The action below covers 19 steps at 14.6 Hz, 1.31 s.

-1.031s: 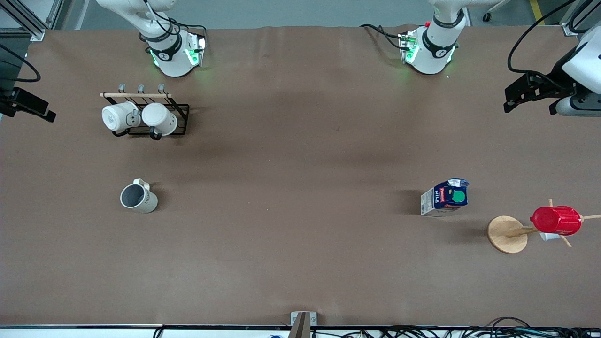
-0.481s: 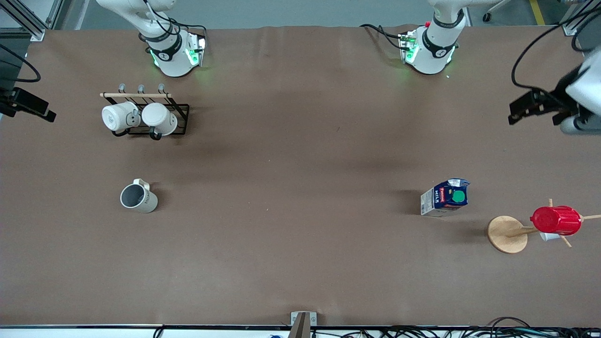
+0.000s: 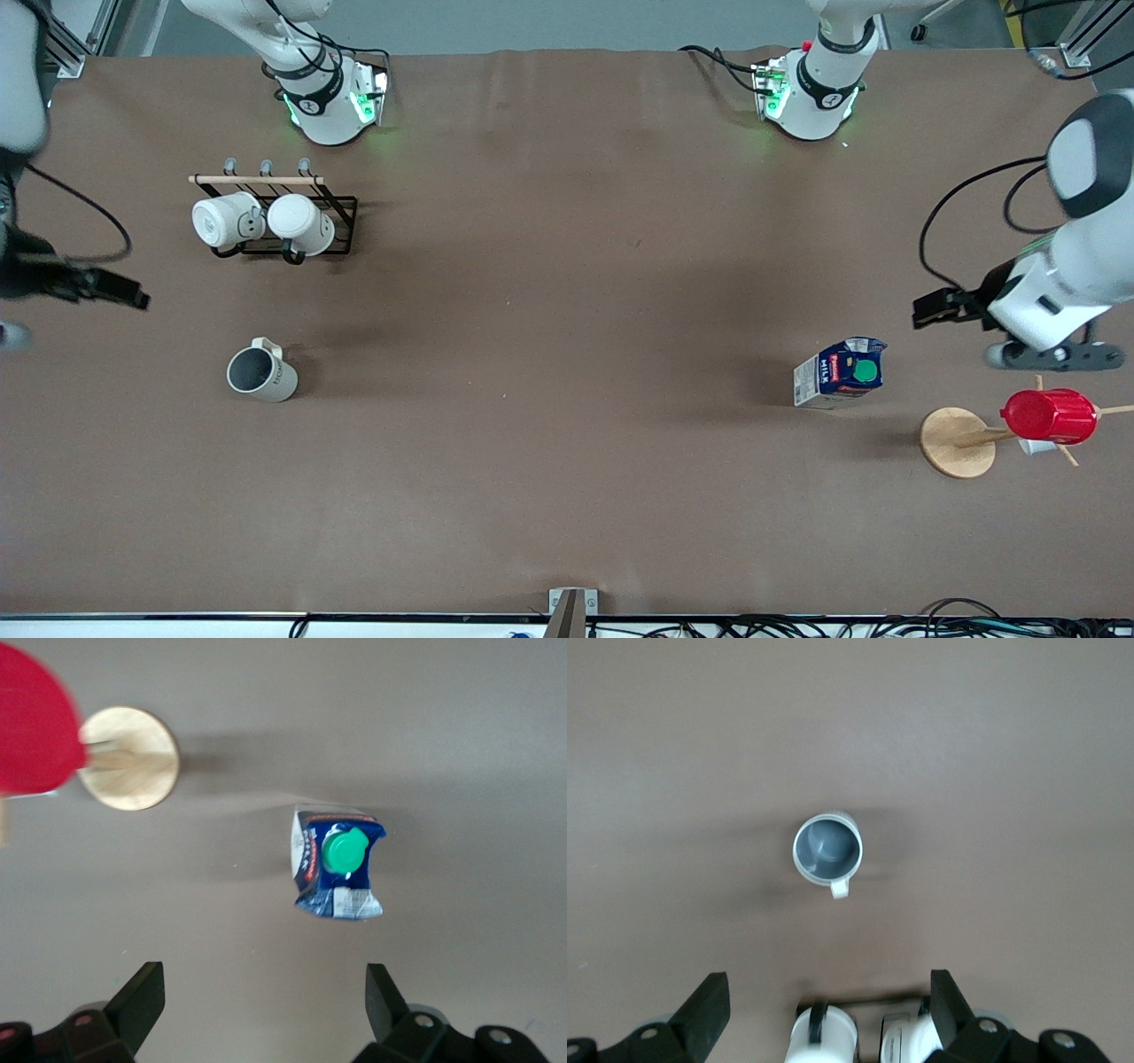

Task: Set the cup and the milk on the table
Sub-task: 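Grasp the white mug with the right gripper while the left gripper grasps the milk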

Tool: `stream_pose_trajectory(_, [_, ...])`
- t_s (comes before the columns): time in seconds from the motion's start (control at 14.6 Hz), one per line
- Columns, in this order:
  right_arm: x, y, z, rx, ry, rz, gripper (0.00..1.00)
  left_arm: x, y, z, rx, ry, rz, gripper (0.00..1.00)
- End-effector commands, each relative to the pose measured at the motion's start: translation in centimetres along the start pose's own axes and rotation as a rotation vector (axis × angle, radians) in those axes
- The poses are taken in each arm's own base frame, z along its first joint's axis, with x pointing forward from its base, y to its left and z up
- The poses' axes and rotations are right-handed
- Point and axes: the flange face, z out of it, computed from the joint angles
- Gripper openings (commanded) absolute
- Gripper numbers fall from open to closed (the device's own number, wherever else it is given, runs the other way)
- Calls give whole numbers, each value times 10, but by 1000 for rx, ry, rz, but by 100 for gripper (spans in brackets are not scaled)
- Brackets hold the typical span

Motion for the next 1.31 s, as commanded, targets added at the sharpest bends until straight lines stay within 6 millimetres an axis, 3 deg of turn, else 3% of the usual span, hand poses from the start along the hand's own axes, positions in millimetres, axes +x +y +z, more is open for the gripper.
stream_pose_trajectory(0.0, [13,13,66,0,17,-22,100,16,7,33,-4,4,24,100])
stream_pose_trajectory(0.27, [12,13,154,-9,72,-34,100,31,20,74,-25,9,27,100])
stream_pose_trajectory(0.55, [5,14,215,-18,100,-46,100,34,31,96,-37,2,43,98])
stream_pose_trajectory(0.82, [3,16,255,-26,117,-65,100,31,32,118,-39,-14,44,79])
stream_pose_trajectory(0.96, [3,15,265,-27,116,-67,100,29,33,123,-38,-24,46,71])
stream_pose_trajectory(1.24, [0,13,269,-25,85,-74,73,28,35,122,-38,-24,47,46])
